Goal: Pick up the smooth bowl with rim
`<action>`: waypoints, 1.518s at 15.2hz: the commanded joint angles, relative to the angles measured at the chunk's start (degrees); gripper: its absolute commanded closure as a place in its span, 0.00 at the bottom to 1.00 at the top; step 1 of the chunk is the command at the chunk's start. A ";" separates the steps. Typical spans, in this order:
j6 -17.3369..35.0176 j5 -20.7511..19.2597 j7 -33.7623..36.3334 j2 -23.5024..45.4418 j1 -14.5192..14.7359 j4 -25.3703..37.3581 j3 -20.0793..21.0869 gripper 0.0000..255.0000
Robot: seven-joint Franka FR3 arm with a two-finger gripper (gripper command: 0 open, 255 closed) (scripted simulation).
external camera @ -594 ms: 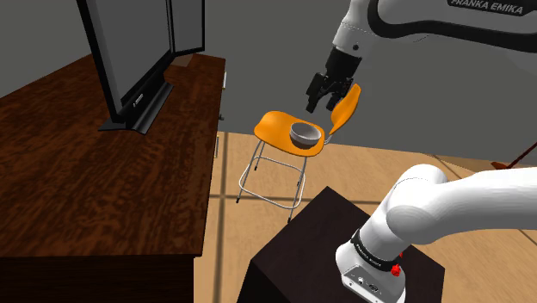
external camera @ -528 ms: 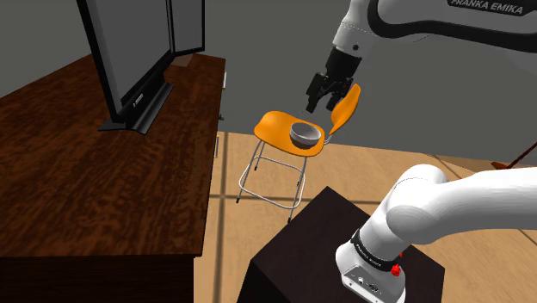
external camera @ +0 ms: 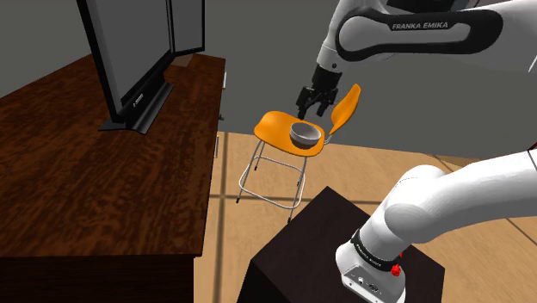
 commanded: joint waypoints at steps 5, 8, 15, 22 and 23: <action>8.89 -2.93 -1.97 10.82 -1.77 1.19 -2.64 0.00; 12.89 -4.09 -2.99 16.72 -2.63 2.79 -4.04 0.00; 20.73 -5.50 -5.43 31.18 -4.54 8.85 -7.03 0.00; 26.00 -5.02 -8.10 46.01 -6.93 18.00 -9.10 0.00; 26.50 -4.85 -8.47 48.05 -7.33 19.50 -9.29 0.00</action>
